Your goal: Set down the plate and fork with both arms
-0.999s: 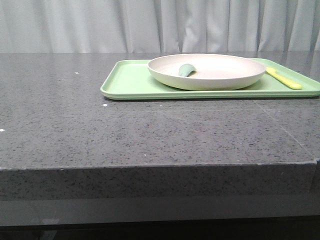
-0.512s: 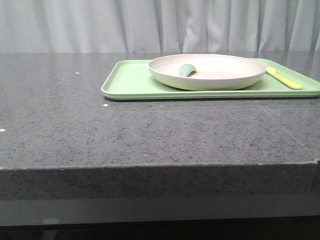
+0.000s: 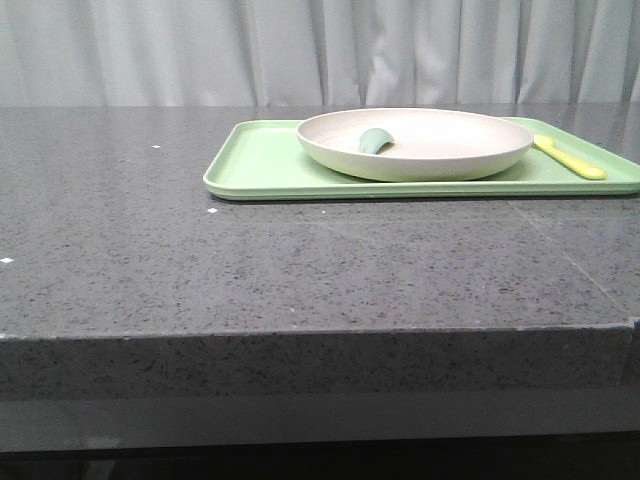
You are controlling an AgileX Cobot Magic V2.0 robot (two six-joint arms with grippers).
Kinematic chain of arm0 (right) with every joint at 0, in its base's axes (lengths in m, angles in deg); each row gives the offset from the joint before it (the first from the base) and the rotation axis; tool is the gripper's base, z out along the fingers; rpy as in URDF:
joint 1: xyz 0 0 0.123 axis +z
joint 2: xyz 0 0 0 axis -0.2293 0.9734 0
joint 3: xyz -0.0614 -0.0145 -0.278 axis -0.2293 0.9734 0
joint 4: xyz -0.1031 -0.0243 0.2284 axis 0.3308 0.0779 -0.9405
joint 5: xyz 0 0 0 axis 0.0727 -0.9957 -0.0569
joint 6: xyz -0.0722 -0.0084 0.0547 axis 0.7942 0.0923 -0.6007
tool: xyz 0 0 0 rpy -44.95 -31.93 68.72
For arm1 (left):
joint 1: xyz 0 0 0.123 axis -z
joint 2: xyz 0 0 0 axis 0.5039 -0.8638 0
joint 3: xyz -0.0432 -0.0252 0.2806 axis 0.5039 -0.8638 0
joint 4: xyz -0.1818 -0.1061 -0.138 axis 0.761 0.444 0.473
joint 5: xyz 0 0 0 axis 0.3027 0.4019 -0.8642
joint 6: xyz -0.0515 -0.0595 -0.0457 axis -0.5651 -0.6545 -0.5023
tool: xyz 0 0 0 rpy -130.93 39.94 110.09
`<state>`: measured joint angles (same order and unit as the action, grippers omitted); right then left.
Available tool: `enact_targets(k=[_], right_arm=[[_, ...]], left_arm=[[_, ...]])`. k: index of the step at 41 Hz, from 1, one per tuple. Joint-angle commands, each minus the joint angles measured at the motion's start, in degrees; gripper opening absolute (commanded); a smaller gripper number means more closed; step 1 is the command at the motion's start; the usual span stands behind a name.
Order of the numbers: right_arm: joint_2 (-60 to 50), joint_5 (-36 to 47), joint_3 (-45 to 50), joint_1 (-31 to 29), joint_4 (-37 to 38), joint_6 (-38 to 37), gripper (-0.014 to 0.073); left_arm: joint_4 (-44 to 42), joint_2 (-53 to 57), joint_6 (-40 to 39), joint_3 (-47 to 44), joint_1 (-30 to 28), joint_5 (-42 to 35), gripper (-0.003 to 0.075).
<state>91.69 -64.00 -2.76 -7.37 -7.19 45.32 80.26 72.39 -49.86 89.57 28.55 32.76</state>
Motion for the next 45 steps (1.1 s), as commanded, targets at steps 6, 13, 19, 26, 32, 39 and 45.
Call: enact_targets(k=[6,13,19,26,32,39,45], right_arm=[[0.67,5.00,-1.56,-0.34,0.29,0.37,-0.0116],[0.67,5.00,-1.56,-0.34,0.29,0.37,-0.0116],[0.67,5.00,-1.56,-0.34,0.29,0.37,-0.0116],[0.67,5.00,-1.56,-0.34,0.29,0.37,-0.0116],[0.67,5.00,-1.56,-0.34,0.29,0.37,-0.0116],[0.67,5.00,-1.56,-0.34,0.29,0.37,-0.0116],[0.67,5.00,-1.56,-0.34,0.29,0.37,-0.0116]], left_arm=[[0.80,1.31,-0.45,-3.78,-0.10,-11.08,-0.0018],[1.80,1.31,-0.45,-5.38,-0.10,-13.62,-0.0018],[1.80,1.18,-0.45,-5.38,-0.10,-13.62,-0.0018],[1.80,1.18,-0.45,-5.38,-0.10,-13.62,-0.0018],[1.80,1.18,-0.45,-5.38,-0.10,-13.62,-0.0018],[1.80,1.18,-0.45,-5.38,-0.10,-13.62,-0.0018],[1.80,1.18,-0.45,-5.38,-0.10,-13.62,-0.0018]])
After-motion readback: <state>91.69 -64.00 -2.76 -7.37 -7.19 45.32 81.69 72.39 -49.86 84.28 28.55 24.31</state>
